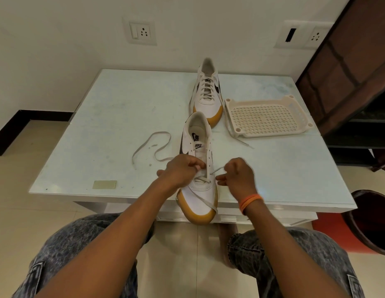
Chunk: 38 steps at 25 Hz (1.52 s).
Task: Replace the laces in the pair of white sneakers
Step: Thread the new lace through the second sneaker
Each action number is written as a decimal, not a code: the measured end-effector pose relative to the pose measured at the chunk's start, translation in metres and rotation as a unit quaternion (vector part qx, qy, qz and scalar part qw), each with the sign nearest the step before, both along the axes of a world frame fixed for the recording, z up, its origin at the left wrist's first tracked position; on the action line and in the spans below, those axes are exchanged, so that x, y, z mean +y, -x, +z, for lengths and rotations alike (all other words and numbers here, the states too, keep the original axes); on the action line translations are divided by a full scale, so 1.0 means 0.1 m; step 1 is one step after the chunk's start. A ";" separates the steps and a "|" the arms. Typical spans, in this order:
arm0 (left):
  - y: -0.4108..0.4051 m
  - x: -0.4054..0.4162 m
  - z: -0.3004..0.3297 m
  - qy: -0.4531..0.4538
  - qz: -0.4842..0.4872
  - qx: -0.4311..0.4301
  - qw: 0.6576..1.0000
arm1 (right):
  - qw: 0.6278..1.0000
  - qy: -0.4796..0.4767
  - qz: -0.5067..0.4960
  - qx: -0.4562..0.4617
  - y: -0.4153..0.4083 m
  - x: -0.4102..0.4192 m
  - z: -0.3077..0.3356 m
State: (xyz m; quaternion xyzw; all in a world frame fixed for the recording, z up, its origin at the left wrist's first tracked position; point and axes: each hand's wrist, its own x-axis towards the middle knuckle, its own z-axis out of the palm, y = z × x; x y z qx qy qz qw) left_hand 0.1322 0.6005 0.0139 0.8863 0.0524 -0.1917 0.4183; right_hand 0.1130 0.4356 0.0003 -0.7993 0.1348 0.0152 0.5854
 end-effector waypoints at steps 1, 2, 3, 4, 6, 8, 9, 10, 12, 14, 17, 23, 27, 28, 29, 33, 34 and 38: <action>-0.01 0.02 0.04 -0.009 0.004 -0.010 1.000 | 0.993 -0.098 -0.063 0.029 -0.04 -0.10 0.06; -0.02 0.06 0.08 -0.042 -0.001 -0.026 0.999 | 0.978 -0.169 -0.119 0.038 -0.08 -0.21 0.13; -0.02 0.10 0.13 -0.085 -0.021 -0.054 0.995 | 0.965 -0.200 -0.167 0.029 -0.12 -0.32 0.18; -0.03 0.14 0.16 -0.117 -0.054 -0.088 0.988 | 0.953 -0.221 -0.206 0.016 -0.14 -0.40 0.22; -0.06 0.22 0.20 -0.143 -0.134 -0.145 0.970 | 0.939 -0.238 -0.247 0.027 -0.13 -0.40 0.23; -0.08 0.27 0.17 -0.154 -0.177 -0.163 0.958 | 0.943 -0.237 -0.207 0.109 -0.05 -0.26 0.14; -0.09 0.29 0.15 -0.157 -0.180 -0.163 0.957 | 0.946 -0.229 -0.161 0.164 0.01 -0.18 0.11; -0.10 0.30 0.13 -0.156 -0.179 -0.164 0.957 | 0.946 -0.222 -0.115 0.206 0.06 -0.09 0.08; -0.10 0.29 0.13 -0.156 -0.179 -0.162 0.958 | 0.959 -0.190 -0.051 0.203 0.15 0.03 0.01; -0.09 0.27 0.13 -0.159 -0.178 -0.164 0.957 | 0.981 -0.140 -0.021 0.136 0.17 0.08 -0.03; -0.09 0.27 0.16 -0.157 -0.180 -0.171 0.956 | 0.998 0.035 0.055 0.025 0.12 0.00 -0.03; -0.07 0.26 0.24 -0.126 -0.196 -0.173 0.957 | 0.964 0.243 -0.012 -0.111 -0.14 -0.42 0.02; 0.02 0.12 0.23 -0.069 -0.158 -0.127 0.977 | 0.983 0.169 -0.035 -0.066 -0.18 -0.41 -0.10; 0.06 0.08 0.21 -0.059 -0.144 -0.123 0.980 | 0.988 0.148 -0.014 -0.035 -0.17 -0.36 -0.14; 0.11 0.04 0.19 -0.065 -0.138 -0.125 0.980 | 0.990 0.141 0.000 -0.015 -0.17 -0.33 -0.18; 0.24 -0.02 0.13 -0.085 -0.117 -0.139 0.980 | 0.992 0.126 0.007 0.015 -0.16 -0.31 -0.18; 0.23 0.01 0.14 -0.079 -0.112 -0.130 0.982 | 0.996 0.086 0.007 0.033 -0.15 -0.29 -0.17; 0.25 0.14 0.21 -0.081 -0.089 -0.117 0.986 | 0.995 -0.050 0.010 0.091 -0.06 -0.11 -0.11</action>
